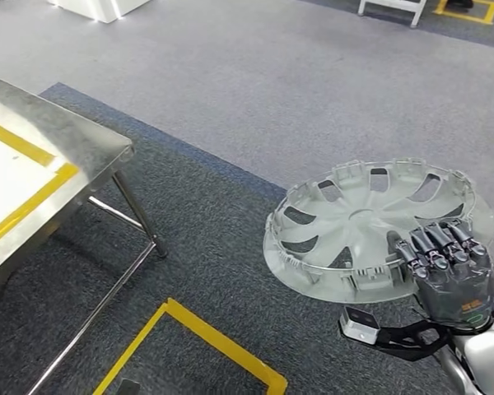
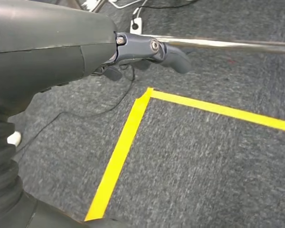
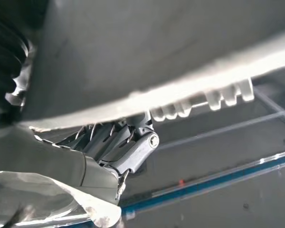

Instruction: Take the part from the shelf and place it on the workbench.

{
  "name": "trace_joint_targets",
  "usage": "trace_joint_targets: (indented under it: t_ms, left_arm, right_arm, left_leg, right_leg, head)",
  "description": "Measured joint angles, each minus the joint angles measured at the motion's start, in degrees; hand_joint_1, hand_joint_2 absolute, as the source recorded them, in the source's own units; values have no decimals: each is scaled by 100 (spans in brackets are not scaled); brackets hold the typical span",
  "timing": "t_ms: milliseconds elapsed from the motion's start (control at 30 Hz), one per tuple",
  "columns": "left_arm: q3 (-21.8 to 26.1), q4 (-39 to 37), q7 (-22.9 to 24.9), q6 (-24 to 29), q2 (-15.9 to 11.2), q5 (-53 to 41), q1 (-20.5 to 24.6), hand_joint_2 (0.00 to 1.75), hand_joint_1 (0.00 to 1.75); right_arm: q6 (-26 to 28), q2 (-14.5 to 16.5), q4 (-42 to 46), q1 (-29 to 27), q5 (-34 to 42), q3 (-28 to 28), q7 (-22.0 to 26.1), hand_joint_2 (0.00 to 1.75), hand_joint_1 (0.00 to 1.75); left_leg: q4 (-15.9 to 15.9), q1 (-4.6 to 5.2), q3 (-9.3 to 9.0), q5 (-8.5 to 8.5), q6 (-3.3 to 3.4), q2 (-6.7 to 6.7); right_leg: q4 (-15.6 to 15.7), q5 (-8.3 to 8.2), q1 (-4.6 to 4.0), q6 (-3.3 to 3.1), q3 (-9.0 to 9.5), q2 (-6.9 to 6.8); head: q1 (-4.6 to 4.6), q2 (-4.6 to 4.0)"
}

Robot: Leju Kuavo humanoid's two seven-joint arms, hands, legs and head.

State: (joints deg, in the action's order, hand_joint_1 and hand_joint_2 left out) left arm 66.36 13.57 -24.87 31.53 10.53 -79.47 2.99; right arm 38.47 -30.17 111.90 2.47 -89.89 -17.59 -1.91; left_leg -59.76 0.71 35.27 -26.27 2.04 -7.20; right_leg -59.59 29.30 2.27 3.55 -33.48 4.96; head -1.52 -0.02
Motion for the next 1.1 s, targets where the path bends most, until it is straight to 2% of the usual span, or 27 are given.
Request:
trace_joint_targets:
  t_ms: [67, 100, 133, 200, 233, 267, 300, 333, 367, 433, 500, 567, 600, 667, 700, 733, 767, 800, 833, 867, 900, 933, 967, 1000, 1033, 1067, 1100]
  left_arm:
    - [0, 0, 0, 1, 1, 1, -25, 175, 0]
    - [0, 0, 0, 1, 1, 1, -38, 175, 0]
    - [0, 0, 0, 0, 0, 2, -42, 175, 0]
    - [0, 0, 0, -1, 1, -1, -33, 175, 0]
    - [0, 0, 0, -1, 1, -3, -27, 175, 0]
    - [0, 0, 0, -1, 2, -5, -26, 175, 0]
    - [0, 0, 0, -2, 3, -7, -28, 175, 0]
    - [0, 0, 0, -2, 4, -8, -34, 175, 0]
    - [-1, 0, 0, -3, 4, -9, -39, 175, 0]
    - [-2, 0, -1, -3, 3, -13, -38, 175, 0]
    - [-3, 0, -4, -5, 4, -19, -19, 175, 0]
    - [-3, 0, -7, -7, 2, -23, -17, 175, 0]
    - [-3, 0, -7, -8, -1, -24, -28, 175, 0]
    - [-3, 1, -6, -7, -11, -28, -30, 175, 0]
    - [-4, 1, -6, -7, -11, -33, -23, 175, 0]
    - [-4, 1, -6, -7, -10, -42, -13, 175, 0]
    - [-4, 1, -7, -8, -5, -50, -6, 175, 0]
    - [-4, 0, -7, -9, -1, -56, -5, 175, 0]
    - [-4, 0, -7, -9, 1, -59, -6, 175, 0]
    - [-4, 0, -7, -10, 3, -59, -8, 175, 0]
    - [-4, 0, -7, -10, 5, -59, -9, 175, 0]
    - [-4, 0, -7, -10, 5, -59, -5, 175, 0]
    - [-4, 1, -7, -10, 4, -59, 1, 175, 0]
    - [-4, 1, -7, -10, 2, -59, 3, 175, 0]
    - [-4, 1, -7, -11, 0, -58, 0, 175, 0]
    - [-4, 1, -7, -11, -1, -58, -11, 175, 0]
    - [-4, 1, -7, -11, -4, -57, -25, 175, 0]
  right_arm:
    - [2, 3, -5, -4, 1, -1, -1, 175, 175]
    - [2, 4, -5, -3, 2, -2, -1, 175, 175]
    - [2, 5, -5, -4, 2, -2, -2, 175, 175]
    - [3, 7, -5, -8, -1, 1, -3, 175, 175]
    - [4, 8, -5, -8, -2, 3, -4, 175, 175]
    - [4, 8, -5, -9, -3, 3, -4, 175, 175]
    - [4, 9, -5, -9, -3, 3, -3, 175, 175]
    - [3, 9, -5, -9, -3, 0, -2, 175, 175]
    - [3, 9, -5, -9, -2, -1, -1, 175, 175]
    - [2, 9, -5, -7, 0, -2, 0, 175, 175]
    - [2, 10, -5, -6, -1, -3, -1, 175, 175]
    - [3, 13, -4, -3, -1, -3, -2, 175, 175]
    - [4, 14, -4, 1, -1, -4, -2, 175, 175]
    - [7, 16, -3, 11, 2, 1, -4, 175, 175]
    - [8, 17, -4, 14, 2, 3, -5, 175, 175]
    - [10, 18, -5, 14, 2, 5, -6, 175, 175]
    - [10, 18, -7, 12, 1, 6, -6, 175, 175]
    - [10, 18, -9, 8, 1, 4, -6, 175, 175]
    - [10, 18, -10, 7, 1, 3, -6, 175, 175]
    - [10, 18, -12, 6, 2, 3, -6, 175, 175]
    - [10, 18, -13, 7, 2, 2, -6, 175, 175]
    - [10, 19, -16, 10, 2, 1, -6, 175, 175]
    - [11, 20, -18, 12, 3, 2, -7, 175, 175]
    - [11, 22, -21, 11, 3, 2, -7, 175, 175]
    - [12, 24, -24, 13, 3, 2, -6, 175, 175]
    - [13, 25, -24, 16, 4, 3, -5, 175, 175]
    - [13, 26, -26, 26, 3, 2, -3, 175, 175]
  left_leg:
    - [-2, -19, 37, 18, -52, -106]
    - [-44, -13, 58, -12, -79, -33]
    - [-178, -9, 119, -94, -107, 120]
    - [-780, -9, 398, -400, -158, 520]
    - [-1177, -25, 593, -565, -175, 625]
    - [-1494, -39, 753, -666, -184, 665]
    - [-1638, -49, 830, -665, -187, 678]
    - [-1550, -52, 792, -552, -181, 688]
    - [-1243, -49, 642, -353, -165, 724]
    - [-450, 1, 247, -33, -106, 941]
    - [-65, 69, 67, 14, -39, 1101]
    - [-10, 89, 50, -1, 22, 1012]
    - [29, 78, 26, 11, 54, 942]
    - [101, 39, -27, 41, 122, 813]
    - [114, 29, -34, 46, 143, 748]
    - [115, 25, -34, 44, 160, 680]
    - [114, 23, -35, 41, 167, 604]
    - [114, 22, -40, 38, 171, 525]
    - [110, 19, -50, 34, 169, 440]
    - [101, 11, -63, 28, 160, 353]
    - [87, 4, -73, 16, 142, 269]
    - [59, 4, -65, 1, 116, 187]
    - [33, 2, -41, -8, 85, 111]
    - [15, -3, -10, -8, 53, 41]
    - [14, -12, 20, 6, 17, -34]
    - [27, -25, 36, 25, -19, -106]
    - [22, -29, 48, 27, -52, -100]
  right_leg:
    - [21, -6, -10, -78, 32, -119]
    - [33, -10, -12, -116, 53, -191]
    - [50, -9, -15, -156, 77, -274]
    - [70, 8, -44, -223, 117, -447]
    - [70, 21, -62, -246, 128, -537]
    - [70, 35, -75, -259, 138, -624]
    - [70, 49, -84, -266, 150, -708]
    - [70, 65, -92, -267, 169, -788]
    - [70, 84, -98, -262, 196, -862]
    - [72, 131, -118, -232, 250, -996]
    - [84, 165, -142, -181, 283, -1123]
    - [114, 189, -146, -121, 323, -1249]
    - [107, 220, -135, -92, 337, -1211]
    - [-180, 404, -111, -57, 207, -886]
    - [-510, 559, -101, -52, 32, -680]
    - [-916, 722, -100, -48, -195, -554]
    - [-1281, 834, -101, -40, -415, -508]
    - [-1485, 841, -101, -32, -564, -497]
    - [-1460, 721, -97, -26, -604, -493]
    - [-1198, 496, -85, -20, -523, -468]
    - [-804, 245, -66, -12, -371, -396]
    - [-418, 74, -39, -2, -210, -242]
    - [-139, -15, -17, -2, -76, -106]
    - [2, -24, -6, -10, -5, -7]
    - [38, 8, -10, -34, 26, 28]
    - [51, 5, -14, -72, 48, -41]
    - [72, -5, -15, -111, 63, -114]
  head:
    - [-7, 0]
    - [-21, 0]
    - [-37, 0]
    - [-64, 0]
    - [-69, 0]
    - [-68, 0]
    - [-69, 0]
    - [-70, 0]
    - [-70, 0]
    - [-69, 0]
    - [-60, 0]
    - [-50, 0]
    - [-42, 0]
    - [-22, 0]
    - [-4, 0]
    - [2, 0]
    - [11, 0]
    - [12, 0]
    - [11, 0]
    - [14, 0]
    - [14, 0]
    - [17, 0]
    - [18, 1]
    - [18, 1]
    - [17, 1]
    - [14, 1]
    - [13, 0]
